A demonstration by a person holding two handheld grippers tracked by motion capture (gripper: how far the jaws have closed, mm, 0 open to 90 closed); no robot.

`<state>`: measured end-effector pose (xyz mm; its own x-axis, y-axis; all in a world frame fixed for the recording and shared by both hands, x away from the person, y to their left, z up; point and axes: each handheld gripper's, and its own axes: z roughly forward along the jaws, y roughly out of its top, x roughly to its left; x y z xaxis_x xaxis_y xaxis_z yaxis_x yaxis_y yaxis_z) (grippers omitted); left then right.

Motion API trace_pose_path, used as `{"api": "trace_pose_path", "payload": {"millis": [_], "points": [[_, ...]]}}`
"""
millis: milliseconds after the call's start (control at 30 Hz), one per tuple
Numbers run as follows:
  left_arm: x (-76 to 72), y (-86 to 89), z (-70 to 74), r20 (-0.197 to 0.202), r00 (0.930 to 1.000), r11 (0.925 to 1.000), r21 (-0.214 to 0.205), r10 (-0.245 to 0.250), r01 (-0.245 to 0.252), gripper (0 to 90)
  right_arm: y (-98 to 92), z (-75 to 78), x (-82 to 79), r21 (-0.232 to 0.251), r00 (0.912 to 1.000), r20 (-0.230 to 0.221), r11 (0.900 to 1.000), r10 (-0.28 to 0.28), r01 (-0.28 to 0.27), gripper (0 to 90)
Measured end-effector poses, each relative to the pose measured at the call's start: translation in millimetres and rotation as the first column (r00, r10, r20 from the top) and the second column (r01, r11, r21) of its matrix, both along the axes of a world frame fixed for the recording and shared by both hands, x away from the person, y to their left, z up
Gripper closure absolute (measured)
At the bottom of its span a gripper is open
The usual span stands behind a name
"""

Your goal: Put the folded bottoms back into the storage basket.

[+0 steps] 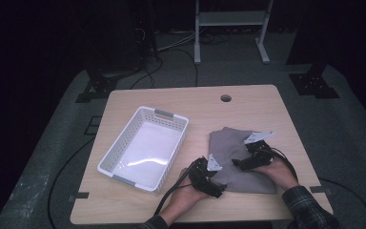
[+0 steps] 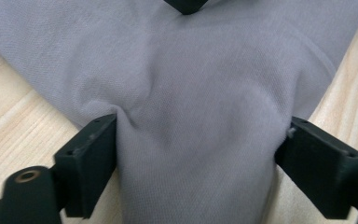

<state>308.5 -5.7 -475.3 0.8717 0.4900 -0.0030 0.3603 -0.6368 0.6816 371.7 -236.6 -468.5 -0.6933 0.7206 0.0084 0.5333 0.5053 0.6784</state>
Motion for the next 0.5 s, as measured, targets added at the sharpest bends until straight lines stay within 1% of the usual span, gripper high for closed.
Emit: {"api": "trace_pose_path", "payload": {"millis": [100, 200, 300, 400, 500], "points": [[-1.2, 2.5, -0.1, 0.011, 0.9999, 0.9999, -0.015, -0.005, 0.005, 25.2, -0.3, -1.6, 0.4, -0.005, 1.0000, -0.006, 1.0000, -0.003, 0.003, 9.4], [-1.6, 4.2, 0.6, 0.014, 0.9998, 0.9997, -0.021, -0.014, 0.014, 36.5, -0.4, -3.0, 0.3, -0.005, 1.0000, -0.002, 1.0000, -0.006, 0.006, 9.4], [-0.8, 6.0, 1.2, 0.022, 0.9995, 0.9994, -0.024, -0.023, 0.023, 47.1, 0.7, -5.7, -0.8, -0.033, 0.9997, 0.025, 0.9994, 0.004, -0.003, 9.4], [0.2, 8.0, 2.2, 0.027, 0.9993, 0.9995, -0.019, -0.025, 0.026, 63.0, 1.1, -6.1, -2.0, -0.042, 0.9988, 0.047, 0.9990, 0.017, -0.015, 9.4], [1.0, 8.9, 2.9, 0.020, 0.9994, 0.9995, -0.016, -0.028, 0.029, 72.1, 0.3, -7.3, -4.5, -0.046, 0.9964, 0.079, 0.9985, 0.032, -0.028, 9.5]]}}
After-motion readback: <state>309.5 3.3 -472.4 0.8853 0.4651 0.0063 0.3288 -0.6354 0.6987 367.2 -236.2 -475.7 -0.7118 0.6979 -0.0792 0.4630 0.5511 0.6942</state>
